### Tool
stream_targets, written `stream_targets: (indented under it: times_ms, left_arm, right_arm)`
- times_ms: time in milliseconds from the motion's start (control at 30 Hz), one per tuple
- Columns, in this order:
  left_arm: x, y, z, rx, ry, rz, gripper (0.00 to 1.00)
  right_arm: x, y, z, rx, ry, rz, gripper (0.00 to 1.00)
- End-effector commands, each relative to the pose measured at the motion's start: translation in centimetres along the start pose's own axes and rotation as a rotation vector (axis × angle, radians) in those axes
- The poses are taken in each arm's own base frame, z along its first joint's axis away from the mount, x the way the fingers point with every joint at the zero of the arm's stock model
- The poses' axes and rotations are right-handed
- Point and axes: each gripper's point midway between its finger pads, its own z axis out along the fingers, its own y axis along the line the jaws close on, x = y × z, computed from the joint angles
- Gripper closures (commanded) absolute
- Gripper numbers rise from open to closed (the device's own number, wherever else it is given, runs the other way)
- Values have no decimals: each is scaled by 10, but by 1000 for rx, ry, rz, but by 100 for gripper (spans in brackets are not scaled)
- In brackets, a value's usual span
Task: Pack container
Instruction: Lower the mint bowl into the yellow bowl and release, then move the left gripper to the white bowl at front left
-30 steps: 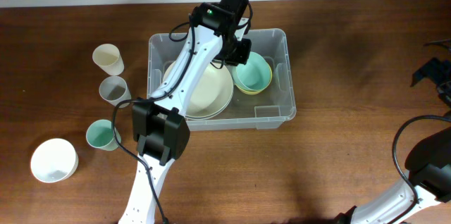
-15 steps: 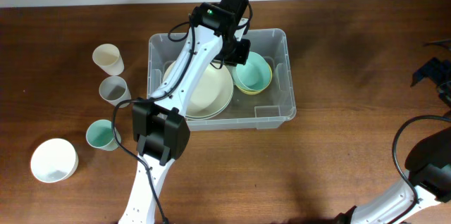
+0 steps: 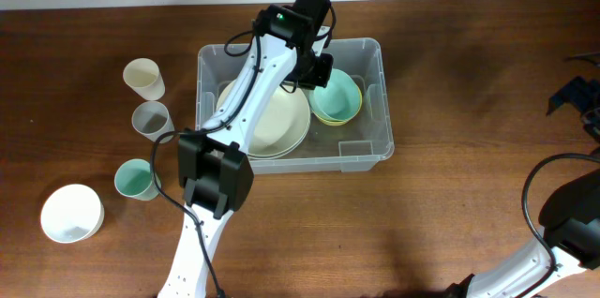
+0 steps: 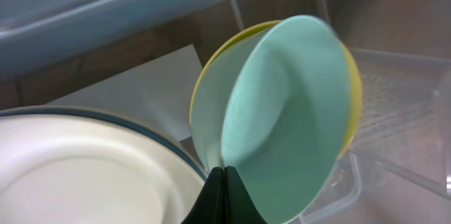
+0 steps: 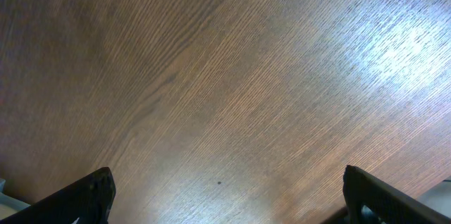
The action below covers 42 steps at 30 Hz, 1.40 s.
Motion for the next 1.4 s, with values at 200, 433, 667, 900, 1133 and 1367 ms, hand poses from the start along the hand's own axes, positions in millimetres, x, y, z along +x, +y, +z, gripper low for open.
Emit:
stream_targets:
  times_ms: [200, 433, 667, 900, 1133, 1367]
  left_arm:
    - [6, 0, 14, 9, 36, 5, 99]
    - [6, 0, 14, 8, 35, 6, 99]
    - [-11, 8, -10, -15, -35, 43, 89]
    - [-39, 70, -103, -123, -218, -59, 37]
    - [-25, 164, -195, -149, -370, -333, 29]
    - [3, 244, -258, -215, -483, -535, 29]
  right_arm:
    - [1, -2, -8, 1, -25, 8, 1]
    - [1, -2, -8, 1, -25, 8, 1]
    - [1, -2, -8, 1, -25, 7, 1]
    - [1, -2, -8, 1, -25, 7, 1]
    - [1, -2, -8, 1, -25, 7, 1]
    - [1, -2, -8, 1, -25, 7, 1]
